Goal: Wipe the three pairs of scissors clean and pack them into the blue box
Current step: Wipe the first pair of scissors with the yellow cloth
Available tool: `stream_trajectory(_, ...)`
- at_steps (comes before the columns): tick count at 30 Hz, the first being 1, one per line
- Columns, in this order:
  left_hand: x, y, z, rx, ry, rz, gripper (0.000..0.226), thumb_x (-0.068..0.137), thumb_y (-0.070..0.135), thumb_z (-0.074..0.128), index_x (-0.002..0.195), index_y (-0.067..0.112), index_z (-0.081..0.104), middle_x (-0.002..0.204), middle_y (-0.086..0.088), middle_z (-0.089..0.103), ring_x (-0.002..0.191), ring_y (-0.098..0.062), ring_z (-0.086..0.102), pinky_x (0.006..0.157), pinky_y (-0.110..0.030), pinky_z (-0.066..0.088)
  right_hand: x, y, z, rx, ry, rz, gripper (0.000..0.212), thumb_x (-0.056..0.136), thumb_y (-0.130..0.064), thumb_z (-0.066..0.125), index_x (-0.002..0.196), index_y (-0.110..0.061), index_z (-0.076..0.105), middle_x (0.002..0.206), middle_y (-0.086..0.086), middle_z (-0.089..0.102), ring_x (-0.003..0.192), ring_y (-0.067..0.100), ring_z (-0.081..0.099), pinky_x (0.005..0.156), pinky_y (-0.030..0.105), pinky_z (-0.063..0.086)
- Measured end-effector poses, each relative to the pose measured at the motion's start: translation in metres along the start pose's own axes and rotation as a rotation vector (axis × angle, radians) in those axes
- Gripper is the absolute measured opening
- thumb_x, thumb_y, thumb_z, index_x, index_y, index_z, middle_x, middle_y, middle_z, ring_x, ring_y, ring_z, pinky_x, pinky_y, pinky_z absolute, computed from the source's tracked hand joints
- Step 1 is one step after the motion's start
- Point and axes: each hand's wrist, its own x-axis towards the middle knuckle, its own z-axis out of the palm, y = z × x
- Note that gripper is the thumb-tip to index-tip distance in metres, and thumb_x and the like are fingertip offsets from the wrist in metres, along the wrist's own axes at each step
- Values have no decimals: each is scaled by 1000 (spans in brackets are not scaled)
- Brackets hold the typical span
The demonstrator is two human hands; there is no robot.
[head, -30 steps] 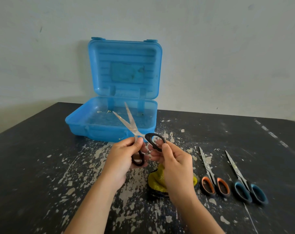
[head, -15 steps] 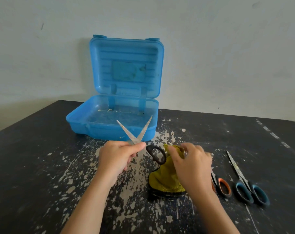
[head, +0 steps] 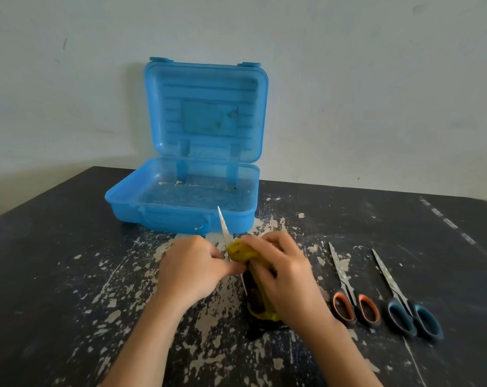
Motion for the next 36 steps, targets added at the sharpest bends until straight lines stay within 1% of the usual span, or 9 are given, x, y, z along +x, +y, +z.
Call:
stream_trajectory(4, -1, 4, -2, 70, 16, 16, 34, 73, 49, 70, 60, 18, 71, 57, 1, 62, 58, -14, 58, 49, -25, 36, 0, -2, 8, -109, -79, -9, 40, 88, -41, 42, 120, -21, 56, 111, 5, 45, 93, 19, 52, 76, 31, 53)
stream_trajectory(8, -3, 6, -2, 75, 32, 62, 51, 66, 61, 71, 48, 14, 65, 44, 1, 48, 47, -15, 46, 45, -26, 28, 3, -1, 13, -137, 64, -14, 33, 90, -31, 43, 103, -10, 65, 94, 8, 49, 75, 20, 52, 63, 31, 52)
stream_trajectory(13, -4, 5, 1, 90, -13, 111, 64, 61, 66, 70, 41, 12, 43, 42, 1, 30, 43, -17, 32, 48, -28, 25, 12, 14, 10, -171, 165, 139, 15, 88, -11, 56, 88, 0, 68, 84, 7, 46, 61, 19, 49, 52, 18, 41)
stream_trajectory(17, -3, 2, 2, 19, -65, 96, 68, 61, 61, 74, 36, 14, 32, 36, 5, 21, 41, -17, 25, 48, -27, 24, 11, 26, 0, -129, 179, 331, 20, 92, -13, 52, 102, -2, 66, 89, 5, 45, 65, 4, 41, 64, 0, 33)
stream_trajectory(19, -2, 2, 1, 18, -58, 75, 69, 62, 61, 74, 36, 15, 29, 35, 5, 19, 41, -16, 25, 45, -25, 21, 10, 20, -4, -115, 280, 280, 19, 88, -9, 57, 103, -3, 67, 88, 4, 49, 67, -4, 42, 67, -5, 30)
stream_trajectory(24, -3, 4, -1, 80, -26, 68, 64, 61, 65, 72, 35, 14, 43, 37, 3, 31, 40, -14, 34, 45, -27, 23, 2, 5, 10, -70, 86, 27, 15, 85, -14, 62, 98, -10, 67, 90, 3, 50, 68, 5, 45, 68, 8, 42)
stream_trajectory(29, -3, 4, 1, 104, -6, 129, 65, 63, 65, 71, 39, 12, 42, 39, 2, 28, 41, -16, 28, 45, -28, 22, 8, 20, 9, -166, 192, 152, 18, 85, -6, 62, 101, -4, 68, 89, 8, 50, 72, 13, 48, 65, 13, 42)
stream_trajectory(33, 2, -4, 3, 3, -46, 81, 60, 63, 62, 73, 41, 14, 46, 40, 1, 27, 42, -17, 27, 49, -27, 25, 6, 34, -3, -108, 214, 384, 25, 90, -14, 55, 112, -8, 64, 92, 3, 48, 77, 12, 43, 70, -1, 32)
stream_trajectory(36, 7, -11, 1, -61, -56, 4, 58, 63, 63, 72, 54, 7, 62, 46, -6, 37, 45, -19, 35, 51, -29, 29, 9, 23, -10, 44, 240, 296, 26, 84, -18, 64, 109, -16, 66, 94, -4, 55, 82, 3, 52, 74, 0, 37)
